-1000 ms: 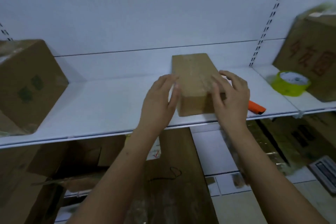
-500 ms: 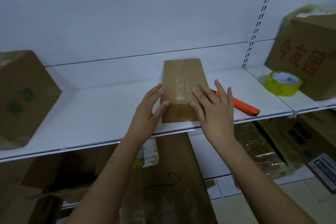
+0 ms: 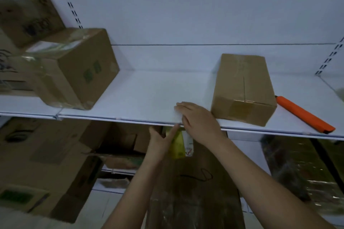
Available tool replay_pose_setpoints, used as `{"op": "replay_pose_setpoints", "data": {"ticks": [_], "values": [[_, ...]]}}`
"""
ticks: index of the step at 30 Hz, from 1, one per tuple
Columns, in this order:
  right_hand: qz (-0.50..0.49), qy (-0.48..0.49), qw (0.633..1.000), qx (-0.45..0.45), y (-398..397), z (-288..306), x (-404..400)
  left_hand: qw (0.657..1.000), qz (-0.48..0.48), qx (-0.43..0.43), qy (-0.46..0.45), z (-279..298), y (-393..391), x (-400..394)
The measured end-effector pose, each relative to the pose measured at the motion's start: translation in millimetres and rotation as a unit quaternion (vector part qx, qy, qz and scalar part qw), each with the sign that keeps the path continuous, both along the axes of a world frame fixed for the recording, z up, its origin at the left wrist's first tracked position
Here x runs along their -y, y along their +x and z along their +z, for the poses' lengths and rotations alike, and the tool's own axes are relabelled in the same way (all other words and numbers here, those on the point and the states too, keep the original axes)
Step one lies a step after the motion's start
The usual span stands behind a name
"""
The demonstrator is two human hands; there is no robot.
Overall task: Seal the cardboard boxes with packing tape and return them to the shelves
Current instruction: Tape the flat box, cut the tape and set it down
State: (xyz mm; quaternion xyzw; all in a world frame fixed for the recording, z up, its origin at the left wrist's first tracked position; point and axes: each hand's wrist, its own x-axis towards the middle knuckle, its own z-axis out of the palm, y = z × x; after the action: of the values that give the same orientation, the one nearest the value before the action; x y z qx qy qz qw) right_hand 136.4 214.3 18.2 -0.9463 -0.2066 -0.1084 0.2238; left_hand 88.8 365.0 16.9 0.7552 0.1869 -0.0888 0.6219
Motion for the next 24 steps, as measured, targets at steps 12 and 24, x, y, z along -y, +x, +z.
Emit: {"op": "replay_pose_setpoints", "data": {"ticks": [12,24], "values": [[-0.033,0.037,0.999,-0.013,-1,4,0,0.948,-0.131,-0.132,-0.259,70,-7,-71],[-0.110,0.359,0.926,-0.037,-55,91,13,0.910,-0.316,0.208,0.171,116,4,-10]]}}
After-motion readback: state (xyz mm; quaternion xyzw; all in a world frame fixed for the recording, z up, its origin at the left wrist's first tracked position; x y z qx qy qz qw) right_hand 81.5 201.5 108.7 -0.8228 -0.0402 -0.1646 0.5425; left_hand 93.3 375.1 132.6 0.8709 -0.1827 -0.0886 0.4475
